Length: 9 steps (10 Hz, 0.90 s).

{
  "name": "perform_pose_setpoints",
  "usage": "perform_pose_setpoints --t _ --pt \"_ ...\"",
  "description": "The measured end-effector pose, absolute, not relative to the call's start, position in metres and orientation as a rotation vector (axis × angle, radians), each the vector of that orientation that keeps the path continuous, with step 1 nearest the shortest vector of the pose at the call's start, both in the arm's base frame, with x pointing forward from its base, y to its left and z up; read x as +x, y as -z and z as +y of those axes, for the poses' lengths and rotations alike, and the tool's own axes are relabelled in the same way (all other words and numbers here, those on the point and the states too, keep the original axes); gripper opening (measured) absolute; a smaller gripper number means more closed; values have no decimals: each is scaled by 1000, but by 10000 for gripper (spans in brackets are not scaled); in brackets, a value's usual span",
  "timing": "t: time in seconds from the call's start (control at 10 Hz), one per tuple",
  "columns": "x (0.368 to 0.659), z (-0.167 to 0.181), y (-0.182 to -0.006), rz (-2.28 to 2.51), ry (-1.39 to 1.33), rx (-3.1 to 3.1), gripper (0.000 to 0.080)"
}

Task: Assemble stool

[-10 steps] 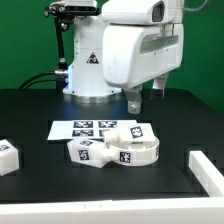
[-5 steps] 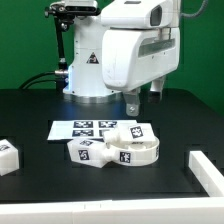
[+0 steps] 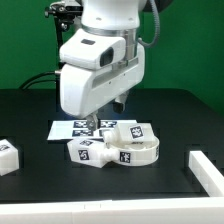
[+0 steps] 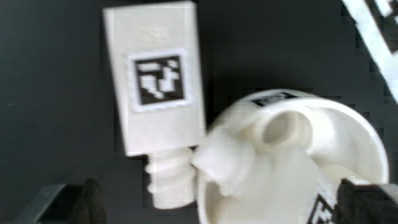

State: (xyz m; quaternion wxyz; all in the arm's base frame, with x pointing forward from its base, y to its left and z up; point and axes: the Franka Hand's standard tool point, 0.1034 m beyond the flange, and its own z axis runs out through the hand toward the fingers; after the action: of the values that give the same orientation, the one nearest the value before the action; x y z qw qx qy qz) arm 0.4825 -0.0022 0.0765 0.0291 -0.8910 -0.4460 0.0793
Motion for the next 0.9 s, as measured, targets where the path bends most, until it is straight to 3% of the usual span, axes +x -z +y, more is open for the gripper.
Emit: perform_pose_setpoints --t 0.2,0.5,0.9 --pt "481 -4 -75 -1371 -249 -2748 650" --pt "472 -51 -56 -1504 -205 -2659 650" --pt "468 -49 -23 -1472 -138 -2702 650"
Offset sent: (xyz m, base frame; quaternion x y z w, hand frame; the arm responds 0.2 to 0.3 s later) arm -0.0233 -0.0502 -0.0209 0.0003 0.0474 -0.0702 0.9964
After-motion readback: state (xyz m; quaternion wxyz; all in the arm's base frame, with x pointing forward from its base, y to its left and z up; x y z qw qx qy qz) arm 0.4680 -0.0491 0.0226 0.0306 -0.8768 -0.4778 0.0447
